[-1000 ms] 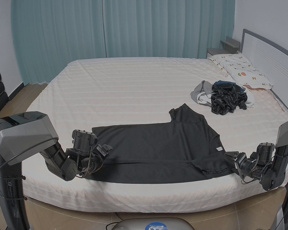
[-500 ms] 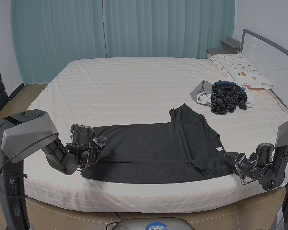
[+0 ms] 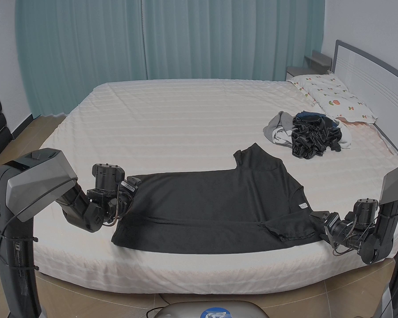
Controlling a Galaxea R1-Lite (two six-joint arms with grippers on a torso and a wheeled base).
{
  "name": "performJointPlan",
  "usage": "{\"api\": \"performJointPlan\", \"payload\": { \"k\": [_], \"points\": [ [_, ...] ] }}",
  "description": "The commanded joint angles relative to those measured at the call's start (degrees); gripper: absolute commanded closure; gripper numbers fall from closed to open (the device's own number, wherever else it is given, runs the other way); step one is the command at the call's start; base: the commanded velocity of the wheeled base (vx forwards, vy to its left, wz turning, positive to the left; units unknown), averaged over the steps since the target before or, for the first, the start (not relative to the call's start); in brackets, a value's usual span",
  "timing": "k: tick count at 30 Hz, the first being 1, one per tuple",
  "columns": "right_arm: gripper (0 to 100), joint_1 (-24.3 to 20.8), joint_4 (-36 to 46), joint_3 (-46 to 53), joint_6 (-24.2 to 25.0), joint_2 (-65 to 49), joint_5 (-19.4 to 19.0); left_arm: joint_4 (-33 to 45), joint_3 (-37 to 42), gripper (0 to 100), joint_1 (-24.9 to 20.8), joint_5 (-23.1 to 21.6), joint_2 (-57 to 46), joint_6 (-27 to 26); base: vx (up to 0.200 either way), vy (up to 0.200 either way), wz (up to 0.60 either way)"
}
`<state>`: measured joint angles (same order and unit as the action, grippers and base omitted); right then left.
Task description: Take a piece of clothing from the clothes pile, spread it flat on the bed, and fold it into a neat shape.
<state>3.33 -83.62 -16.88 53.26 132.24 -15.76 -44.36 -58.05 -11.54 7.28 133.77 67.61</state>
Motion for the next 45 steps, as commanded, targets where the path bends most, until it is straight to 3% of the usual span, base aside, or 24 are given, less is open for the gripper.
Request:
{"api": "performJointPlan", "payload": {
  "k": [1,10,14,20,25,35,40,45],
  "points": [
    [0,0.01,-0.06,-0.08,-0.26,0.65,0.12,-0.02,-0.57,0,1.52,0.02,0.97,0.15,0.000,0.000,0.00],
    [0,0.01,-0.06,-0.17,-0.26,0.73,0.03,0.24,6.11,0,1.61,-2.18,-8.08,0.33,0.000,0.000,0.00],
    [0,-0.08,-0.06,-0.17,-0.26,1.17,0.12,0.24,9.36,0,-3.57,-5.26,-10.02,0.24,0.000,0.000,0.00],
    [0,-0.52,-0.06,-0.08,-0.44,1.35,0.12,0.15,9.71,0,-11.04,-4.73,-6.15,0.07,0.000,0.000,0.00],
    [0,-0.52,-0.06,-0.08,-0.70,1.44,0.12,-0.02,8.74,0,-13.50,-2.44,-2.11,-0.37,0.000,0.000,0.00],
    [0,-0.52,-0.06,-0.17,-0.70,1.53,0.12,-0.02,6.90,0,-13.94,0.11,0.27,-2.75,0.000,0.000,0.00],
    [0,-1.13,-0.14,0.01,-0.70,1.53,0.12,-2.31,4.26,0,-13.15,4.15,2.64,-2.66,0.000,0.000,0.00],
    [0,-1.22,-0.14,0.01,-0.70,1.53,0.12,-4.95,4.26,0,-11.66,4.32,2.81,-2.57,0.000,0.000,0.00]
  ]
}}
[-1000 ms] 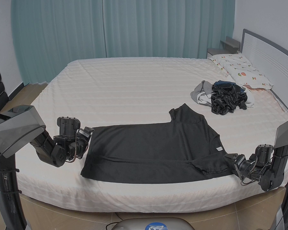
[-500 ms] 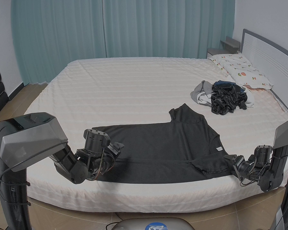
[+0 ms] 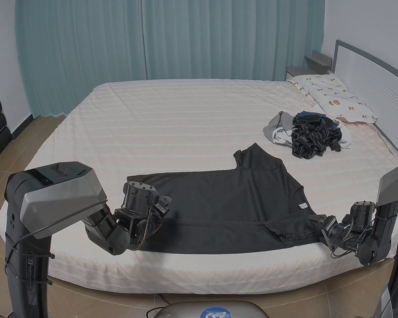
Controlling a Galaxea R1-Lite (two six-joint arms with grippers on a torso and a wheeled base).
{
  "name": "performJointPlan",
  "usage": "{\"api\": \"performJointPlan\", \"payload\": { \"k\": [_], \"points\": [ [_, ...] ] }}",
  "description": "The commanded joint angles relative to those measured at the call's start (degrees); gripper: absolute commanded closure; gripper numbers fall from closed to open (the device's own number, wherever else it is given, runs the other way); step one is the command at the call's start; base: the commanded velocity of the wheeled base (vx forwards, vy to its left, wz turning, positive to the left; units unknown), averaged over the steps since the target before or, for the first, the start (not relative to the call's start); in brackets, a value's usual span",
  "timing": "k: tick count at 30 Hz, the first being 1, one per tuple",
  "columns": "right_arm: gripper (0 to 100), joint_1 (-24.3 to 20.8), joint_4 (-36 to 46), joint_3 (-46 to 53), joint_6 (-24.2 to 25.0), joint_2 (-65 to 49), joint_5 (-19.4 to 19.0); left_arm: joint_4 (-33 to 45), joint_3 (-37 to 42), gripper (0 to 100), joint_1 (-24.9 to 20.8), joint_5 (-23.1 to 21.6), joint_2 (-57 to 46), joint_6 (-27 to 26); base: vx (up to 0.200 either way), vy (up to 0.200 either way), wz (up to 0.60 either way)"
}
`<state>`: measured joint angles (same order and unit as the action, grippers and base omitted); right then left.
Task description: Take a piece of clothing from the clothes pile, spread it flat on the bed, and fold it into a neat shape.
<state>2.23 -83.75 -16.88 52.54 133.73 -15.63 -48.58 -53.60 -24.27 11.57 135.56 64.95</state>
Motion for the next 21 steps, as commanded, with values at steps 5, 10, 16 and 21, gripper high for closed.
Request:
{"api": "performJointPlan", "payload": {
  "k": [5,10,16,21],
  "points": [
    [0,-0.12,-0.01,0.01,0.02,0.04,-0.02,-3.28,-0.63,0,3.35,0.21,1.55,0.09,0.000,0.000,0.00],
    [0,-0.12,-0.01,0.10,0.02,0.13,-0.02,-4.33,-0.45,0,4.41,0.30,1.20,0.35,0.000,0.000,0.00],
    [0,-0.03,-0.10,0.10,0.02,0.04,-0.02,-4.51,-1.15,0,7.31,0.30,1.37,0.35,0.000,0.000,0.00],
    [0,-0.03,-2.12,0.54,0.02,0.74,-0.02,-4.42,-0.98,0,10.03,0.21,0.93,0.35,0.000,0.000,0.00]
  ]
}}
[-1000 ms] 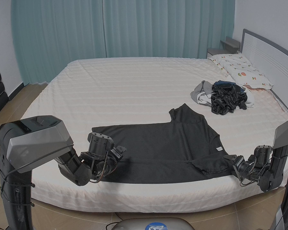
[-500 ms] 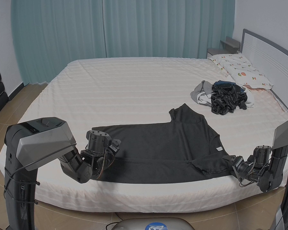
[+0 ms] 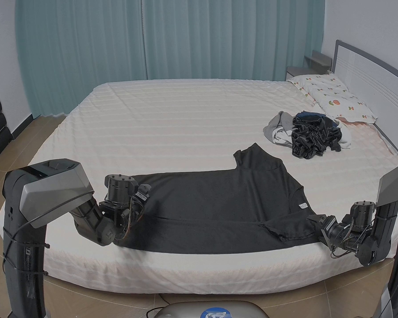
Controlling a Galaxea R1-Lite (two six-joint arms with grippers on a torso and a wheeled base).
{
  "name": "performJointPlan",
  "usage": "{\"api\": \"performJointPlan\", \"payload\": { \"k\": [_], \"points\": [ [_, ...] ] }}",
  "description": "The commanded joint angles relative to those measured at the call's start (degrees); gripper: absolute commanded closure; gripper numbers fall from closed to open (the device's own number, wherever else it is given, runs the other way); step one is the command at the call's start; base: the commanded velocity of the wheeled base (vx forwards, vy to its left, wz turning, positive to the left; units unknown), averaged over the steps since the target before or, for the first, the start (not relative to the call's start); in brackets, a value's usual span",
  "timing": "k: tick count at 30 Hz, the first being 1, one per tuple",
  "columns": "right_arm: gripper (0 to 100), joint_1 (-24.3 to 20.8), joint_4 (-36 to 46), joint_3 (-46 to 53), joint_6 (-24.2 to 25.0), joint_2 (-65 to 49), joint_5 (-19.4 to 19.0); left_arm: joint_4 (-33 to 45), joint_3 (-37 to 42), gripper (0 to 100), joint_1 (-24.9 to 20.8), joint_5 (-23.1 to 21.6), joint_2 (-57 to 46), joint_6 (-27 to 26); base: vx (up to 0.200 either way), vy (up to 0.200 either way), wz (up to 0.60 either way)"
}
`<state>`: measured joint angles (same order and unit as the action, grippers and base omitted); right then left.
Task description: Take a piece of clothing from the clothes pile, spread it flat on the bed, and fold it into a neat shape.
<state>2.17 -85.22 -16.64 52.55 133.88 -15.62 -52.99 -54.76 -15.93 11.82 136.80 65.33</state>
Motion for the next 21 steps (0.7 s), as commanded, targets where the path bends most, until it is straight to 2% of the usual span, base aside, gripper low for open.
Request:
{"api": "performJointPlan", "payload": {
  "k": [1,6,8,10,12,13,14,16,21],
  "points": [
    [0,0.03,-1.35,0.64,-0.08,1.04,0.06,0.17,0.53,0,2.75,-0.14,-0.92,-0.11,0.000,0.000,0.00],
    [0,0.12,-3.02,1.17,-0.26,1.65,0.41,0.79,3.70,0,7.14,-2.77,-5.41,-0.29,0.000,0.000,0.00],
    [0,0.12,-3.02,1.17,-0.35,1.65,0.41,0.87,5.63,0,8.37,-6.38,-7.25,-0.55,0.000,0.000,0.00],
    [0,0.12,-3.11,1.52,-0.43,1.56,0.41,0.96,9.76,0,10.66,-13.23,-9.63,-3.01,0.000,0.000,0.00],
    [0,0.12,-3.11,1.52,-0.43,1.56,0.41,0.96,10.02,0,10.75,-13.58,-9.71,-3.28,0.000,0.000,0.00],
    [0,0.29,-3.11,1.70,-0.70,1.30,0.41,0.96,13.80,0,12.94,-19.74,-11.38,-8.90,0.000,0.000,0.00],
    [0,0.38,-3.11,1.70,-0.87,1.30,0.41,0.96,14.95,0,13.21,-21.32,-11.47,-10.93,0.000,0.000,0.00],
    [0,0.29,-3.11,1.96,-1.14,1.30,0.41,0.96,16.79,0,13.21,-22.55,-10.94,-15.32,0.000,0.000,0.00],
    [0,0.38,-3.11,1.96,-1.23,1.30,0.41,0.70,19.25,0,12.77,-22.64,-10.15,-21.38,0.000,0.000,0.00]
  ]
}}
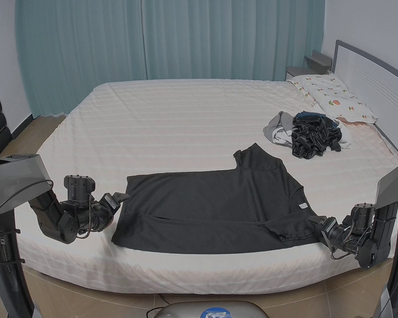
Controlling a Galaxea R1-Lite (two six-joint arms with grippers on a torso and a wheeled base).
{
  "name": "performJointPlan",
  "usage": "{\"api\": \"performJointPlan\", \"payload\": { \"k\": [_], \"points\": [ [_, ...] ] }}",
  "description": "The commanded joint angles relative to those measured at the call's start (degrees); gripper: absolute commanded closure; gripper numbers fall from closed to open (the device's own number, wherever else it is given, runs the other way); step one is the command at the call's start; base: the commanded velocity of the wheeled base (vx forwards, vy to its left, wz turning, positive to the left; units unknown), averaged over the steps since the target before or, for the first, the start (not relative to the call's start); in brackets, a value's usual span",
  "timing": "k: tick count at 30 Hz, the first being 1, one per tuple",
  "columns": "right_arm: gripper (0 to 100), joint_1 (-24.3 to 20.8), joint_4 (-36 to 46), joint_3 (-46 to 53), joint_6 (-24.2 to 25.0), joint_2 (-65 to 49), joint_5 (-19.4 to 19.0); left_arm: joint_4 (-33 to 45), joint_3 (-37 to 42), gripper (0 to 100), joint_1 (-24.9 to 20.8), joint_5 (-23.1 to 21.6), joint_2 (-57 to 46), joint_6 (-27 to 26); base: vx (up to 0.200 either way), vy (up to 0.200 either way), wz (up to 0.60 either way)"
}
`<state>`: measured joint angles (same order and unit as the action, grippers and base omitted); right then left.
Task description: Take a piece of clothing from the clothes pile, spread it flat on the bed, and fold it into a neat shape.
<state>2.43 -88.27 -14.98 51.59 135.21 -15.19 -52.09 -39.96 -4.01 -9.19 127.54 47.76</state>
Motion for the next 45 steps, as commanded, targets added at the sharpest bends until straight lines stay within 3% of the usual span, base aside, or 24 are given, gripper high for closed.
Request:
{"api": "performJointPlan", "payload": {
  "k": [1,11,12,20,28,36,37,45],
  "points": [
    [0,0.12,-0.06,0.30,-0.26,-0.03,-0.02,-0.38,4.72,0,0.67,-1.62,-0.71,-4.34,0.000,0.000,0.00],
    [0,0.12,-0.06,0.30,-0.26,0.06,-0.02,-0.56,6.30,0,-1.26,-1.53,0.78,-7.16,0.000,0.000,0.00],
    [0,0.12,-0.06,0.30,-0.26,-0.03,-0.02,-0.56,6.39,100,-1.35,-1.53,0.96,-7.25,0.000,0.000,0.00],
    [0,0.21,-0.06,0.30,-0.26,-0.12,-0.02,-0.38,10.69,100,-1.35,-0.21,0.78,-14.19,0.000,0.000,0.00],
    [0,0.21,-0.06,0.30,-0.26,-0.21,-0.02,-0.20,12.71,100,-1.00,3.48,0.87,-17.00,0.000,0.000,0.00],
    [0,-0.05,-0.06,0.66,-0.26,-0.38,-0.02,-0.56,12.89,100,-1.00,3.74,1.13,-17.09,0.000,0.000,0.00],
    [0,-0.05,-0.23,0.66,-0.26,-0.38,-0.02,-0.56,12.89,0,-1.00,3.74,1.05,-17.00,0.000,0.000,0.00],
    [0,-0.14,-1.20,1.10,-0.26,-0.38,-0.02,-0.91,11.04,0,-0.03,2.95,-1.94,-13.31,0.000,0.000,0.00]
  ]
}}
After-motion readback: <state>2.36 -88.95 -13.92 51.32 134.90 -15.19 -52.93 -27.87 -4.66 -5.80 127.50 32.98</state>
